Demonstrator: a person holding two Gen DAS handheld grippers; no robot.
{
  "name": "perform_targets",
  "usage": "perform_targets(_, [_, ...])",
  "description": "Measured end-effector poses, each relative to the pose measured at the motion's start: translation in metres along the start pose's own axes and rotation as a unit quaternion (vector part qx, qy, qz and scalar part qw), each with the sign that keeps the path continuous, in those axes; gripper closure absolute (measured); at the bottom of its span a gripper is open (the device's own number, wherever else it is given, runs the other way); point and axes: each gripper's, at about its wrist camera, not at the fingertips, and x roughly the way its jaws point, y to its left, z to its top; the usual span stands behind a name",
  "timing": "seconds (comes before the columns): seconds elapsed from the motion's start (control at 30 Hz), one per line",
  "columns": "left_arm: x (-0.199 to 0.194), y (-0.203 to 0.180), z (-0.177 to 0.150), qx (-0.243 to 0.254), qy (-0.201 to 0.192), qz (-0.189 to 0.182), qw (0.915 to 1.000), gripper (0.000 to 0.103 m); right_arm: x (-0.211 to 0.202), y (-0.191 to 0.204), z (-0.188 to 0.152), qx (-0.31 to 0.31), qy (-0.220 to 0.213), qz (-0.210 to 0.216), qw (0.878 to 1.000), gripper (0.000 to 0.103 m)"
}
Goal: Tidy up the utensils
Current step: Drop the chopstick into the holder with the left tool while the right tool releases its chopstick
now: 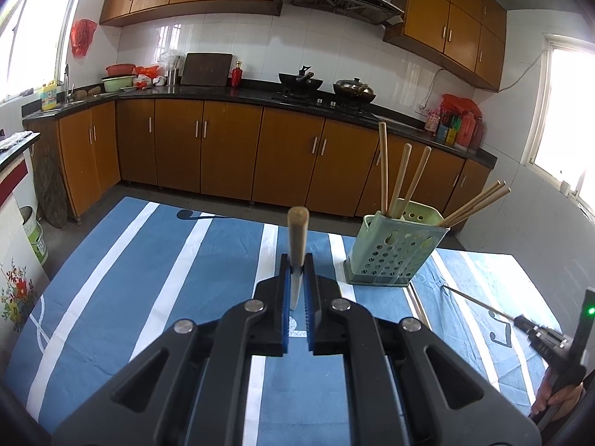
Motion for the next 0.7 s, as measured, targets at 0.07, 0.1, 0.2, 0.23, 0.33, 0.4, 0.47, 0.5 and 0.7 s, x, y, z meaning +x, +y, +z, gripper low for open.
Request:
perform_targets(0.07, [-0.001,-0.001,0.001,0.001,-0.002,-0.001,1.0000,0.095,-0.007,0.001,0.008,0.004,-0.019,0.003,1.000,0.096])
perform_targets(0.1, [-0.002,-0.002,0.002,0.002,-0.004,-0.002,1.0000,0.095,-0.010,0.001,0.011,0.005,-0.027,0.004,1.000,0.096])
perform_targets(0.2, [-0.004,-0.005,0.004,0.006,-0.008,-0.006,0.9999,0.095,-0.017,0.004,0.019,0.004,-0.044,0.007,0.999,0.096])
perform_targets(0.23, [-0.005,-0.006,0.005,0.009,-0.010,-0.009,0.9999,0.095,-0.019,0.006,0.021,0.003,-0.050,0.009,0.999,0.096])
perform_targets(0.33, [-0.009,-0.012,0.010,0.017,-0.015,-0.019,0.9996,0.095,-0.026,0.012,0.031,0.001,-0.066,0.018,0.998,0.096])
perform_targets(0.4, [-0.014,-0.017,0.014,0.026,-0.022,-0.025,0.9991,0.095,-0.033,0.017,0.039,-0.002,-0.079,0.026,0.997,0.096])
perform_targets(0.47, [-0.020,-0.025,0.022,0.032,-0.032,-0.035,0.9984,0.095,-0.041,0.023,0.049,-0.002,-0.092,0.041,0.995,0.096])
perform_targets(0.5, [-0.022,-0.028,0.026,0.034,-0.035,-0.040,0.9980,0.096,-0.047,0.026,0.056,-0.002,-0.101,0.051,0.994,0.096])
perform_targets(0.7, [-0.039,-0.061,0.065,0.042,-0.079,-0.082,0.9927,0.096,-0.083,0.051,0.102,-0.006,-0.171,0.099,0.980,0.096])
